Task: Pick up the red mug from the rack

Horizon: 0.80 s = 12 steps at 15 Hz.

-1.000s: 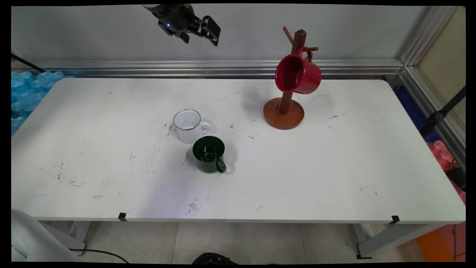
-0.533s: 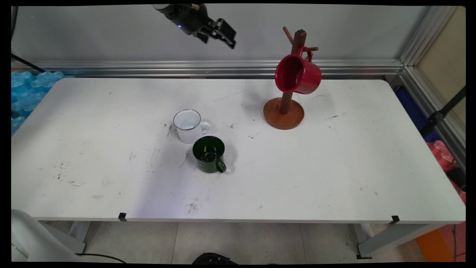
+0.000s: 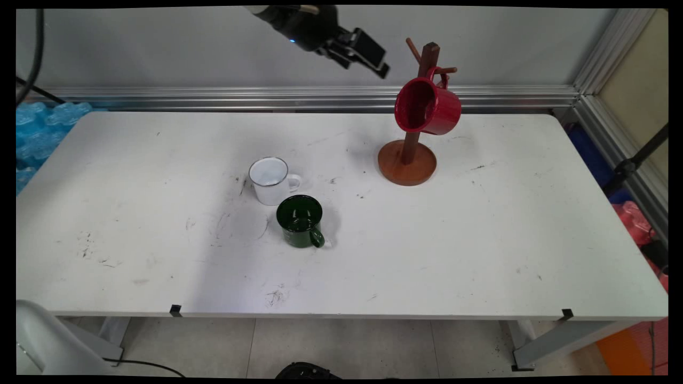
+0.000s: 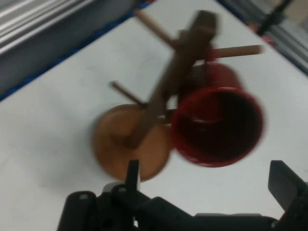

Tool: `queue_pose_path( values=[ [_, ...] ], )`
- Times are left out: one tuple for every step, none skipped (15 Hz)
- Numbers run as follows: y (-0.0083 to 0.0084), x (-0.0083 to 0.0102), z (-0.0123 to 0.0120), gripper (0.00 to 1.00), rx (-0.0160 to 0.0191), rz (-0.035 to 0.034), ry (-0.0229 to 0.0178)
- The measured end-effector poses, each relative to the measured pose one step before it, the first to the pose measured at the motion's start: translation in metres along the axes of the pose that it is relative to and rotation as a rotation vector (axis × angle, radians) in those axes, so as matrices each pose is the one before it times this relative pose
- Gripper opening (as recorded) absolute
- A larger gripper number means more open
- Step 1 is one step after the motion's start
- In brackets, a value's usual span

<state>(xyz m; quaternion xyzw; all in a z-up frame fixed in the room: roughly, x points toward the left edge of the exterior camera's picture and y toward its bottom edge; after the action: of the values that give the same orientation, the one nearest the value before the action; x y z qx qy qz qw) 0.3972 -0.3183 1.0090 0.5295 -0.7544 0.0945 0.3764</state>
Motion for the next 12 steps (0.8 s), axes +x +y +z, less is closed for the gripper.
queue_pose_path(
  values=[
    [0.00388, 0.0009, 0.00178, 1.0, -0.01706, 0.00338, 0.00132],
    [0.00582, 0.0014, 0.00319, 1.0, -0.02426, 0.00516, 0.0012],
    [0.00616, 0.0014, 0.00431, 1.0, -0.02489, 0.00175, 0.00102],
    [0.00589, 0.00107, 0.00468, 1.0, -0.02224, -0.0009, 0.00113],
    [0.00498, 0.00109, 0.00498, 1.0, -0.01799, -0.00151, -0.00013],
    [0.00304, 0.00053, 0.00343, 1.0, -0.01006, -0.00198, 0.00009],
    [0.00398, 0.00046, 0.00512, 1.0, -0.01289, -0.00404, 0.00001],
    [0.00408, 0.00053, 0.00672, 1.0, -0.01206, -0.00624, -0.00068],
    [0.00285, 0.00021, 0.00721, 1.0, -0.0089, -0.00537, -0.00168],
    [0.00192, -0.00017, 0.00614, 1.0, -0.00578, -0.00453, -0.00156],
    [0.00139, -0.00035, 0.00725, 1.0, -0.00433, -0.00358, -0.00211],
    [0.00094, -0.00042, 0.00746, 1.0, -0.00323, -0.00438, -0.00235]
  ],
)
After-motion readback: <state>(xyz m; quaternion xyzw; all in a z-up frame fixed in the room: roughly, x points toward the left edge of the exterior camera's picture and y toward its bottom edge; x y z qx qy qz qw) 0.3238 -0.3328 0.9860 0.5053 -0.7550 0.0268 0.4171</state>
